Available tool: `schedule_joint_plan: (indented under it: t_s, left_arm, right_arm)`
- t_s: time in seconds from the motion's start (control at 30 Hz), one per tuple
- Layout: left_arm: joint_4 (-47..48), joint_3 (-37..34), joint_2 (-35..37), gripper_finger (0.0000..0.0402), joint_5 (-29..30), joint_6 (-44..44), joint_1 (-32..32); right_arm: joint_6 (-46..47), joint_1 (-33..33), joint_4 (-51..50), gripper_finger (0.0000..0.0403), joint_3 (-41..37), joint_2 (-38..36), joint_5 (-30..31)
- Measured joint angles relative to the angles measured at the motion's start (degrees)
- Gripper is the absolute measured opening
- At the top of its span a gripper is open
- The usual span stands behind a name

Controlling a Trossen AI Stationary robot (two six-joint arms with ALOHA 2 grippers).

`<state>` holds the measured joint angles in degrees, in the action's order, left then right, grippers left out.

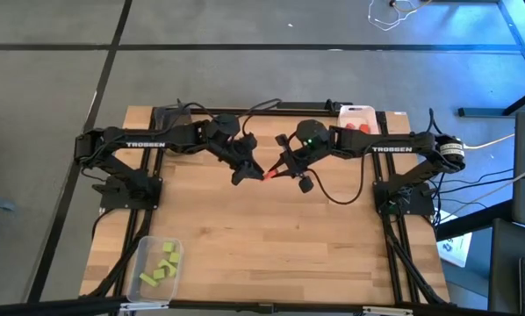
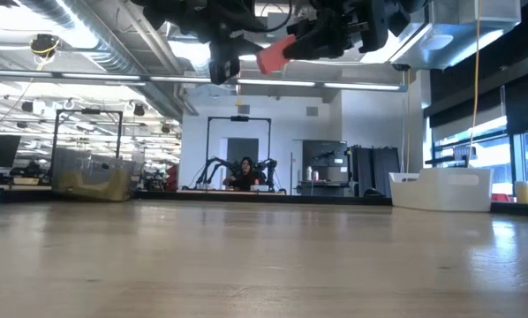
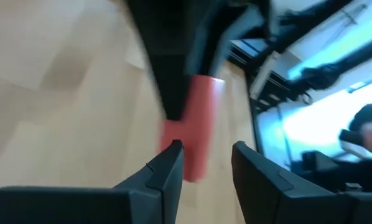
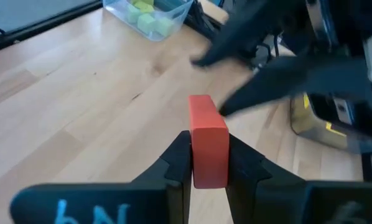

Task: Sort & place blocks by color
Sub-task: Put the orange block into the white bin

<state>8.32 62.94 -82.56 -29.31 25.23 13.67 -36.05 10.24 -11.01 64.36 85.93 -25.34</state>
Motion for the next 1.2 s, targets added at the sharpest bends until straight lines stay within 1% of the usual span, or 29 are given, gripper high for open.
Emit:
schedule_joint_plan:
  t_s: [0.2,0.3,0.4,0.5,0.57,0.63,0.7,0.8,0.9,0.97,1.07,1.2]
  left_arm:
    - [1.85,0.00,0.02,0.0124,-6.94,-0.45,-0.01]
    - [7.43,0.00,0.02,0.0124,-7.09,-2.33,0.35]
    - [13.80,0.00,0.02,0.0124,-2.93,-5.13,1.00]
    - [18.79,-0.02,0.02,0.0124,4.12,-7.75,1.47]
    - [20.63,-0.02,0.02,0.0124,8.30,-8.02,1.81]
    - [20.81,-0.02,0.02,0.0124,11.17,-8.02,2.40]
    - [20.67,-0.02,0.16,0.0124,12.71,-8.11,3.11]
    - [20.52,-0.02,1.17,0.0124,14.88,-8.49,4.08]
    - [20.63,-0.09,1.50,0.0124,18.46,-8.94,4.79]
    - [20.15,-0.06,2.27,0.0124,20.49,-8.96,5.26]
    - [20.39,-0.05,3.42,0.0124,21.69,-9.20,6.24]
    - [20.42,-0.02,3.57,0.0124,21.75,-9.33,7.24]
  right_arm:
    - [0.03,0.36,-1.82,0.0063,0.00,-0.04,0.63]
    - [0.06,0.42,-3.67,0.0063,0.00,-0.23,1.52]
    - [1.82,0.42,-6.57,0.0063,0.00,-0.65,3.19]
    - [8.84,0.53,-8.79,0.0063,0.00,-1.35,5.97]
    - [14.95,0.81,-10.88,0.0063,0.35,-2.28,9.95]
    - [21.53,1.21,-15.52,0.0063,1.95,-3.06,15.48]
    - [27.84,1.80,-22.15,0.0063,4.67,-3.79,21.57]
    - [35.86,3.43,-31.52,0.0063,9.01,-4.52,29.02]
    - [43.89,6.11,-38.84,0.0063,12.20,-4.42,33.57]
    - [47.26,8.60,-42.44,0.0063,12.96,-4.50,35.77]
    - [50.75,13.42,-48.37,0.0063,12.19,-4.40,37.31]
    - [51.54,20.29,-50.57,0.0063,8.04,-4.37,39.31]
